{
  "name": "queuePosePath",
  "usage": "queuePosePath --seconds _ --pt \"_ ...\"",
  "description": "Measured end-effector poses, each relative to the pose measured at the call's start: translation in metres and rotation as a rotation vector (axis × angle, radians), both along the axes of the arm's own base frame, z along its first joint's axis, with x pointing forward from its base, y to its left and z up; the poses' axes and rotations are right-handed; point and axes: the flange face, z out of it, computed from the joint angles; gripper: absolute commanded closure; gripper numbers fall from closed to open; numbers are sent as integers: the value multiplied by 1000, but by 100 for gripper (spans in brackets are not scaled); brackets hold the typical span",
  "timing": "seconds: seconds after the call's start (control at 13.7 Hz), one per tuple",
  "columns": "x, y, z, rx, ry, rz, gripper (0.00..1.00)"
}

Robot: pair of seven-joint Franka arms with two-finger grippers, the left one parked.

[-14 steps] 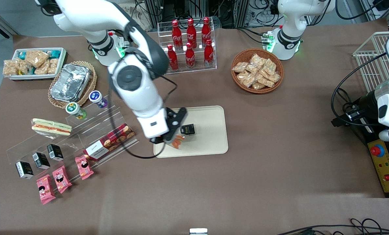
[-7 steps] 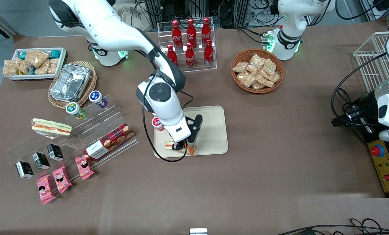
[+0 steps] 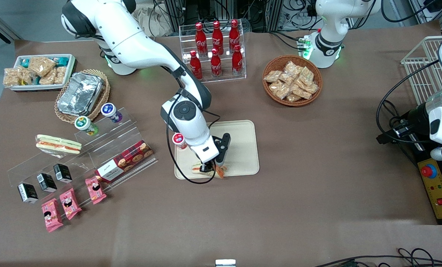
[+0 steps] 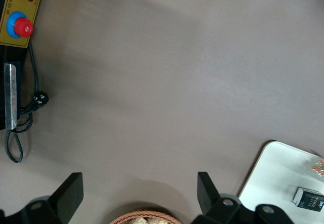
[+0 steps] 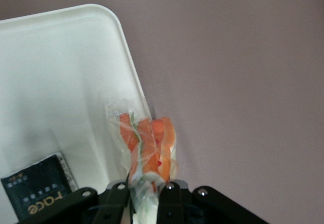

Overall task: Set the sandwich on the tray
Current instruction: 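Lower the sandwich onto the tray and open the right gripper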

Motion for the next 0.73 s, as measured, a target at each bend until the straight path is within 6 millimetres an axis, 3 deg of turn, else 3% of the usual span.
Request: queuePosePath --seconds 0.07,0.15,0.22,0.51,0.73 --pt "-3 3 0 3 3 5 48" --pt "-5 6 0 6 4 10 32" --pt "-6 7 1 9 4 10 0" --pt "-5 7 7 23 4 -4 0" --pt "0 -1 33 29 24 -35 0"
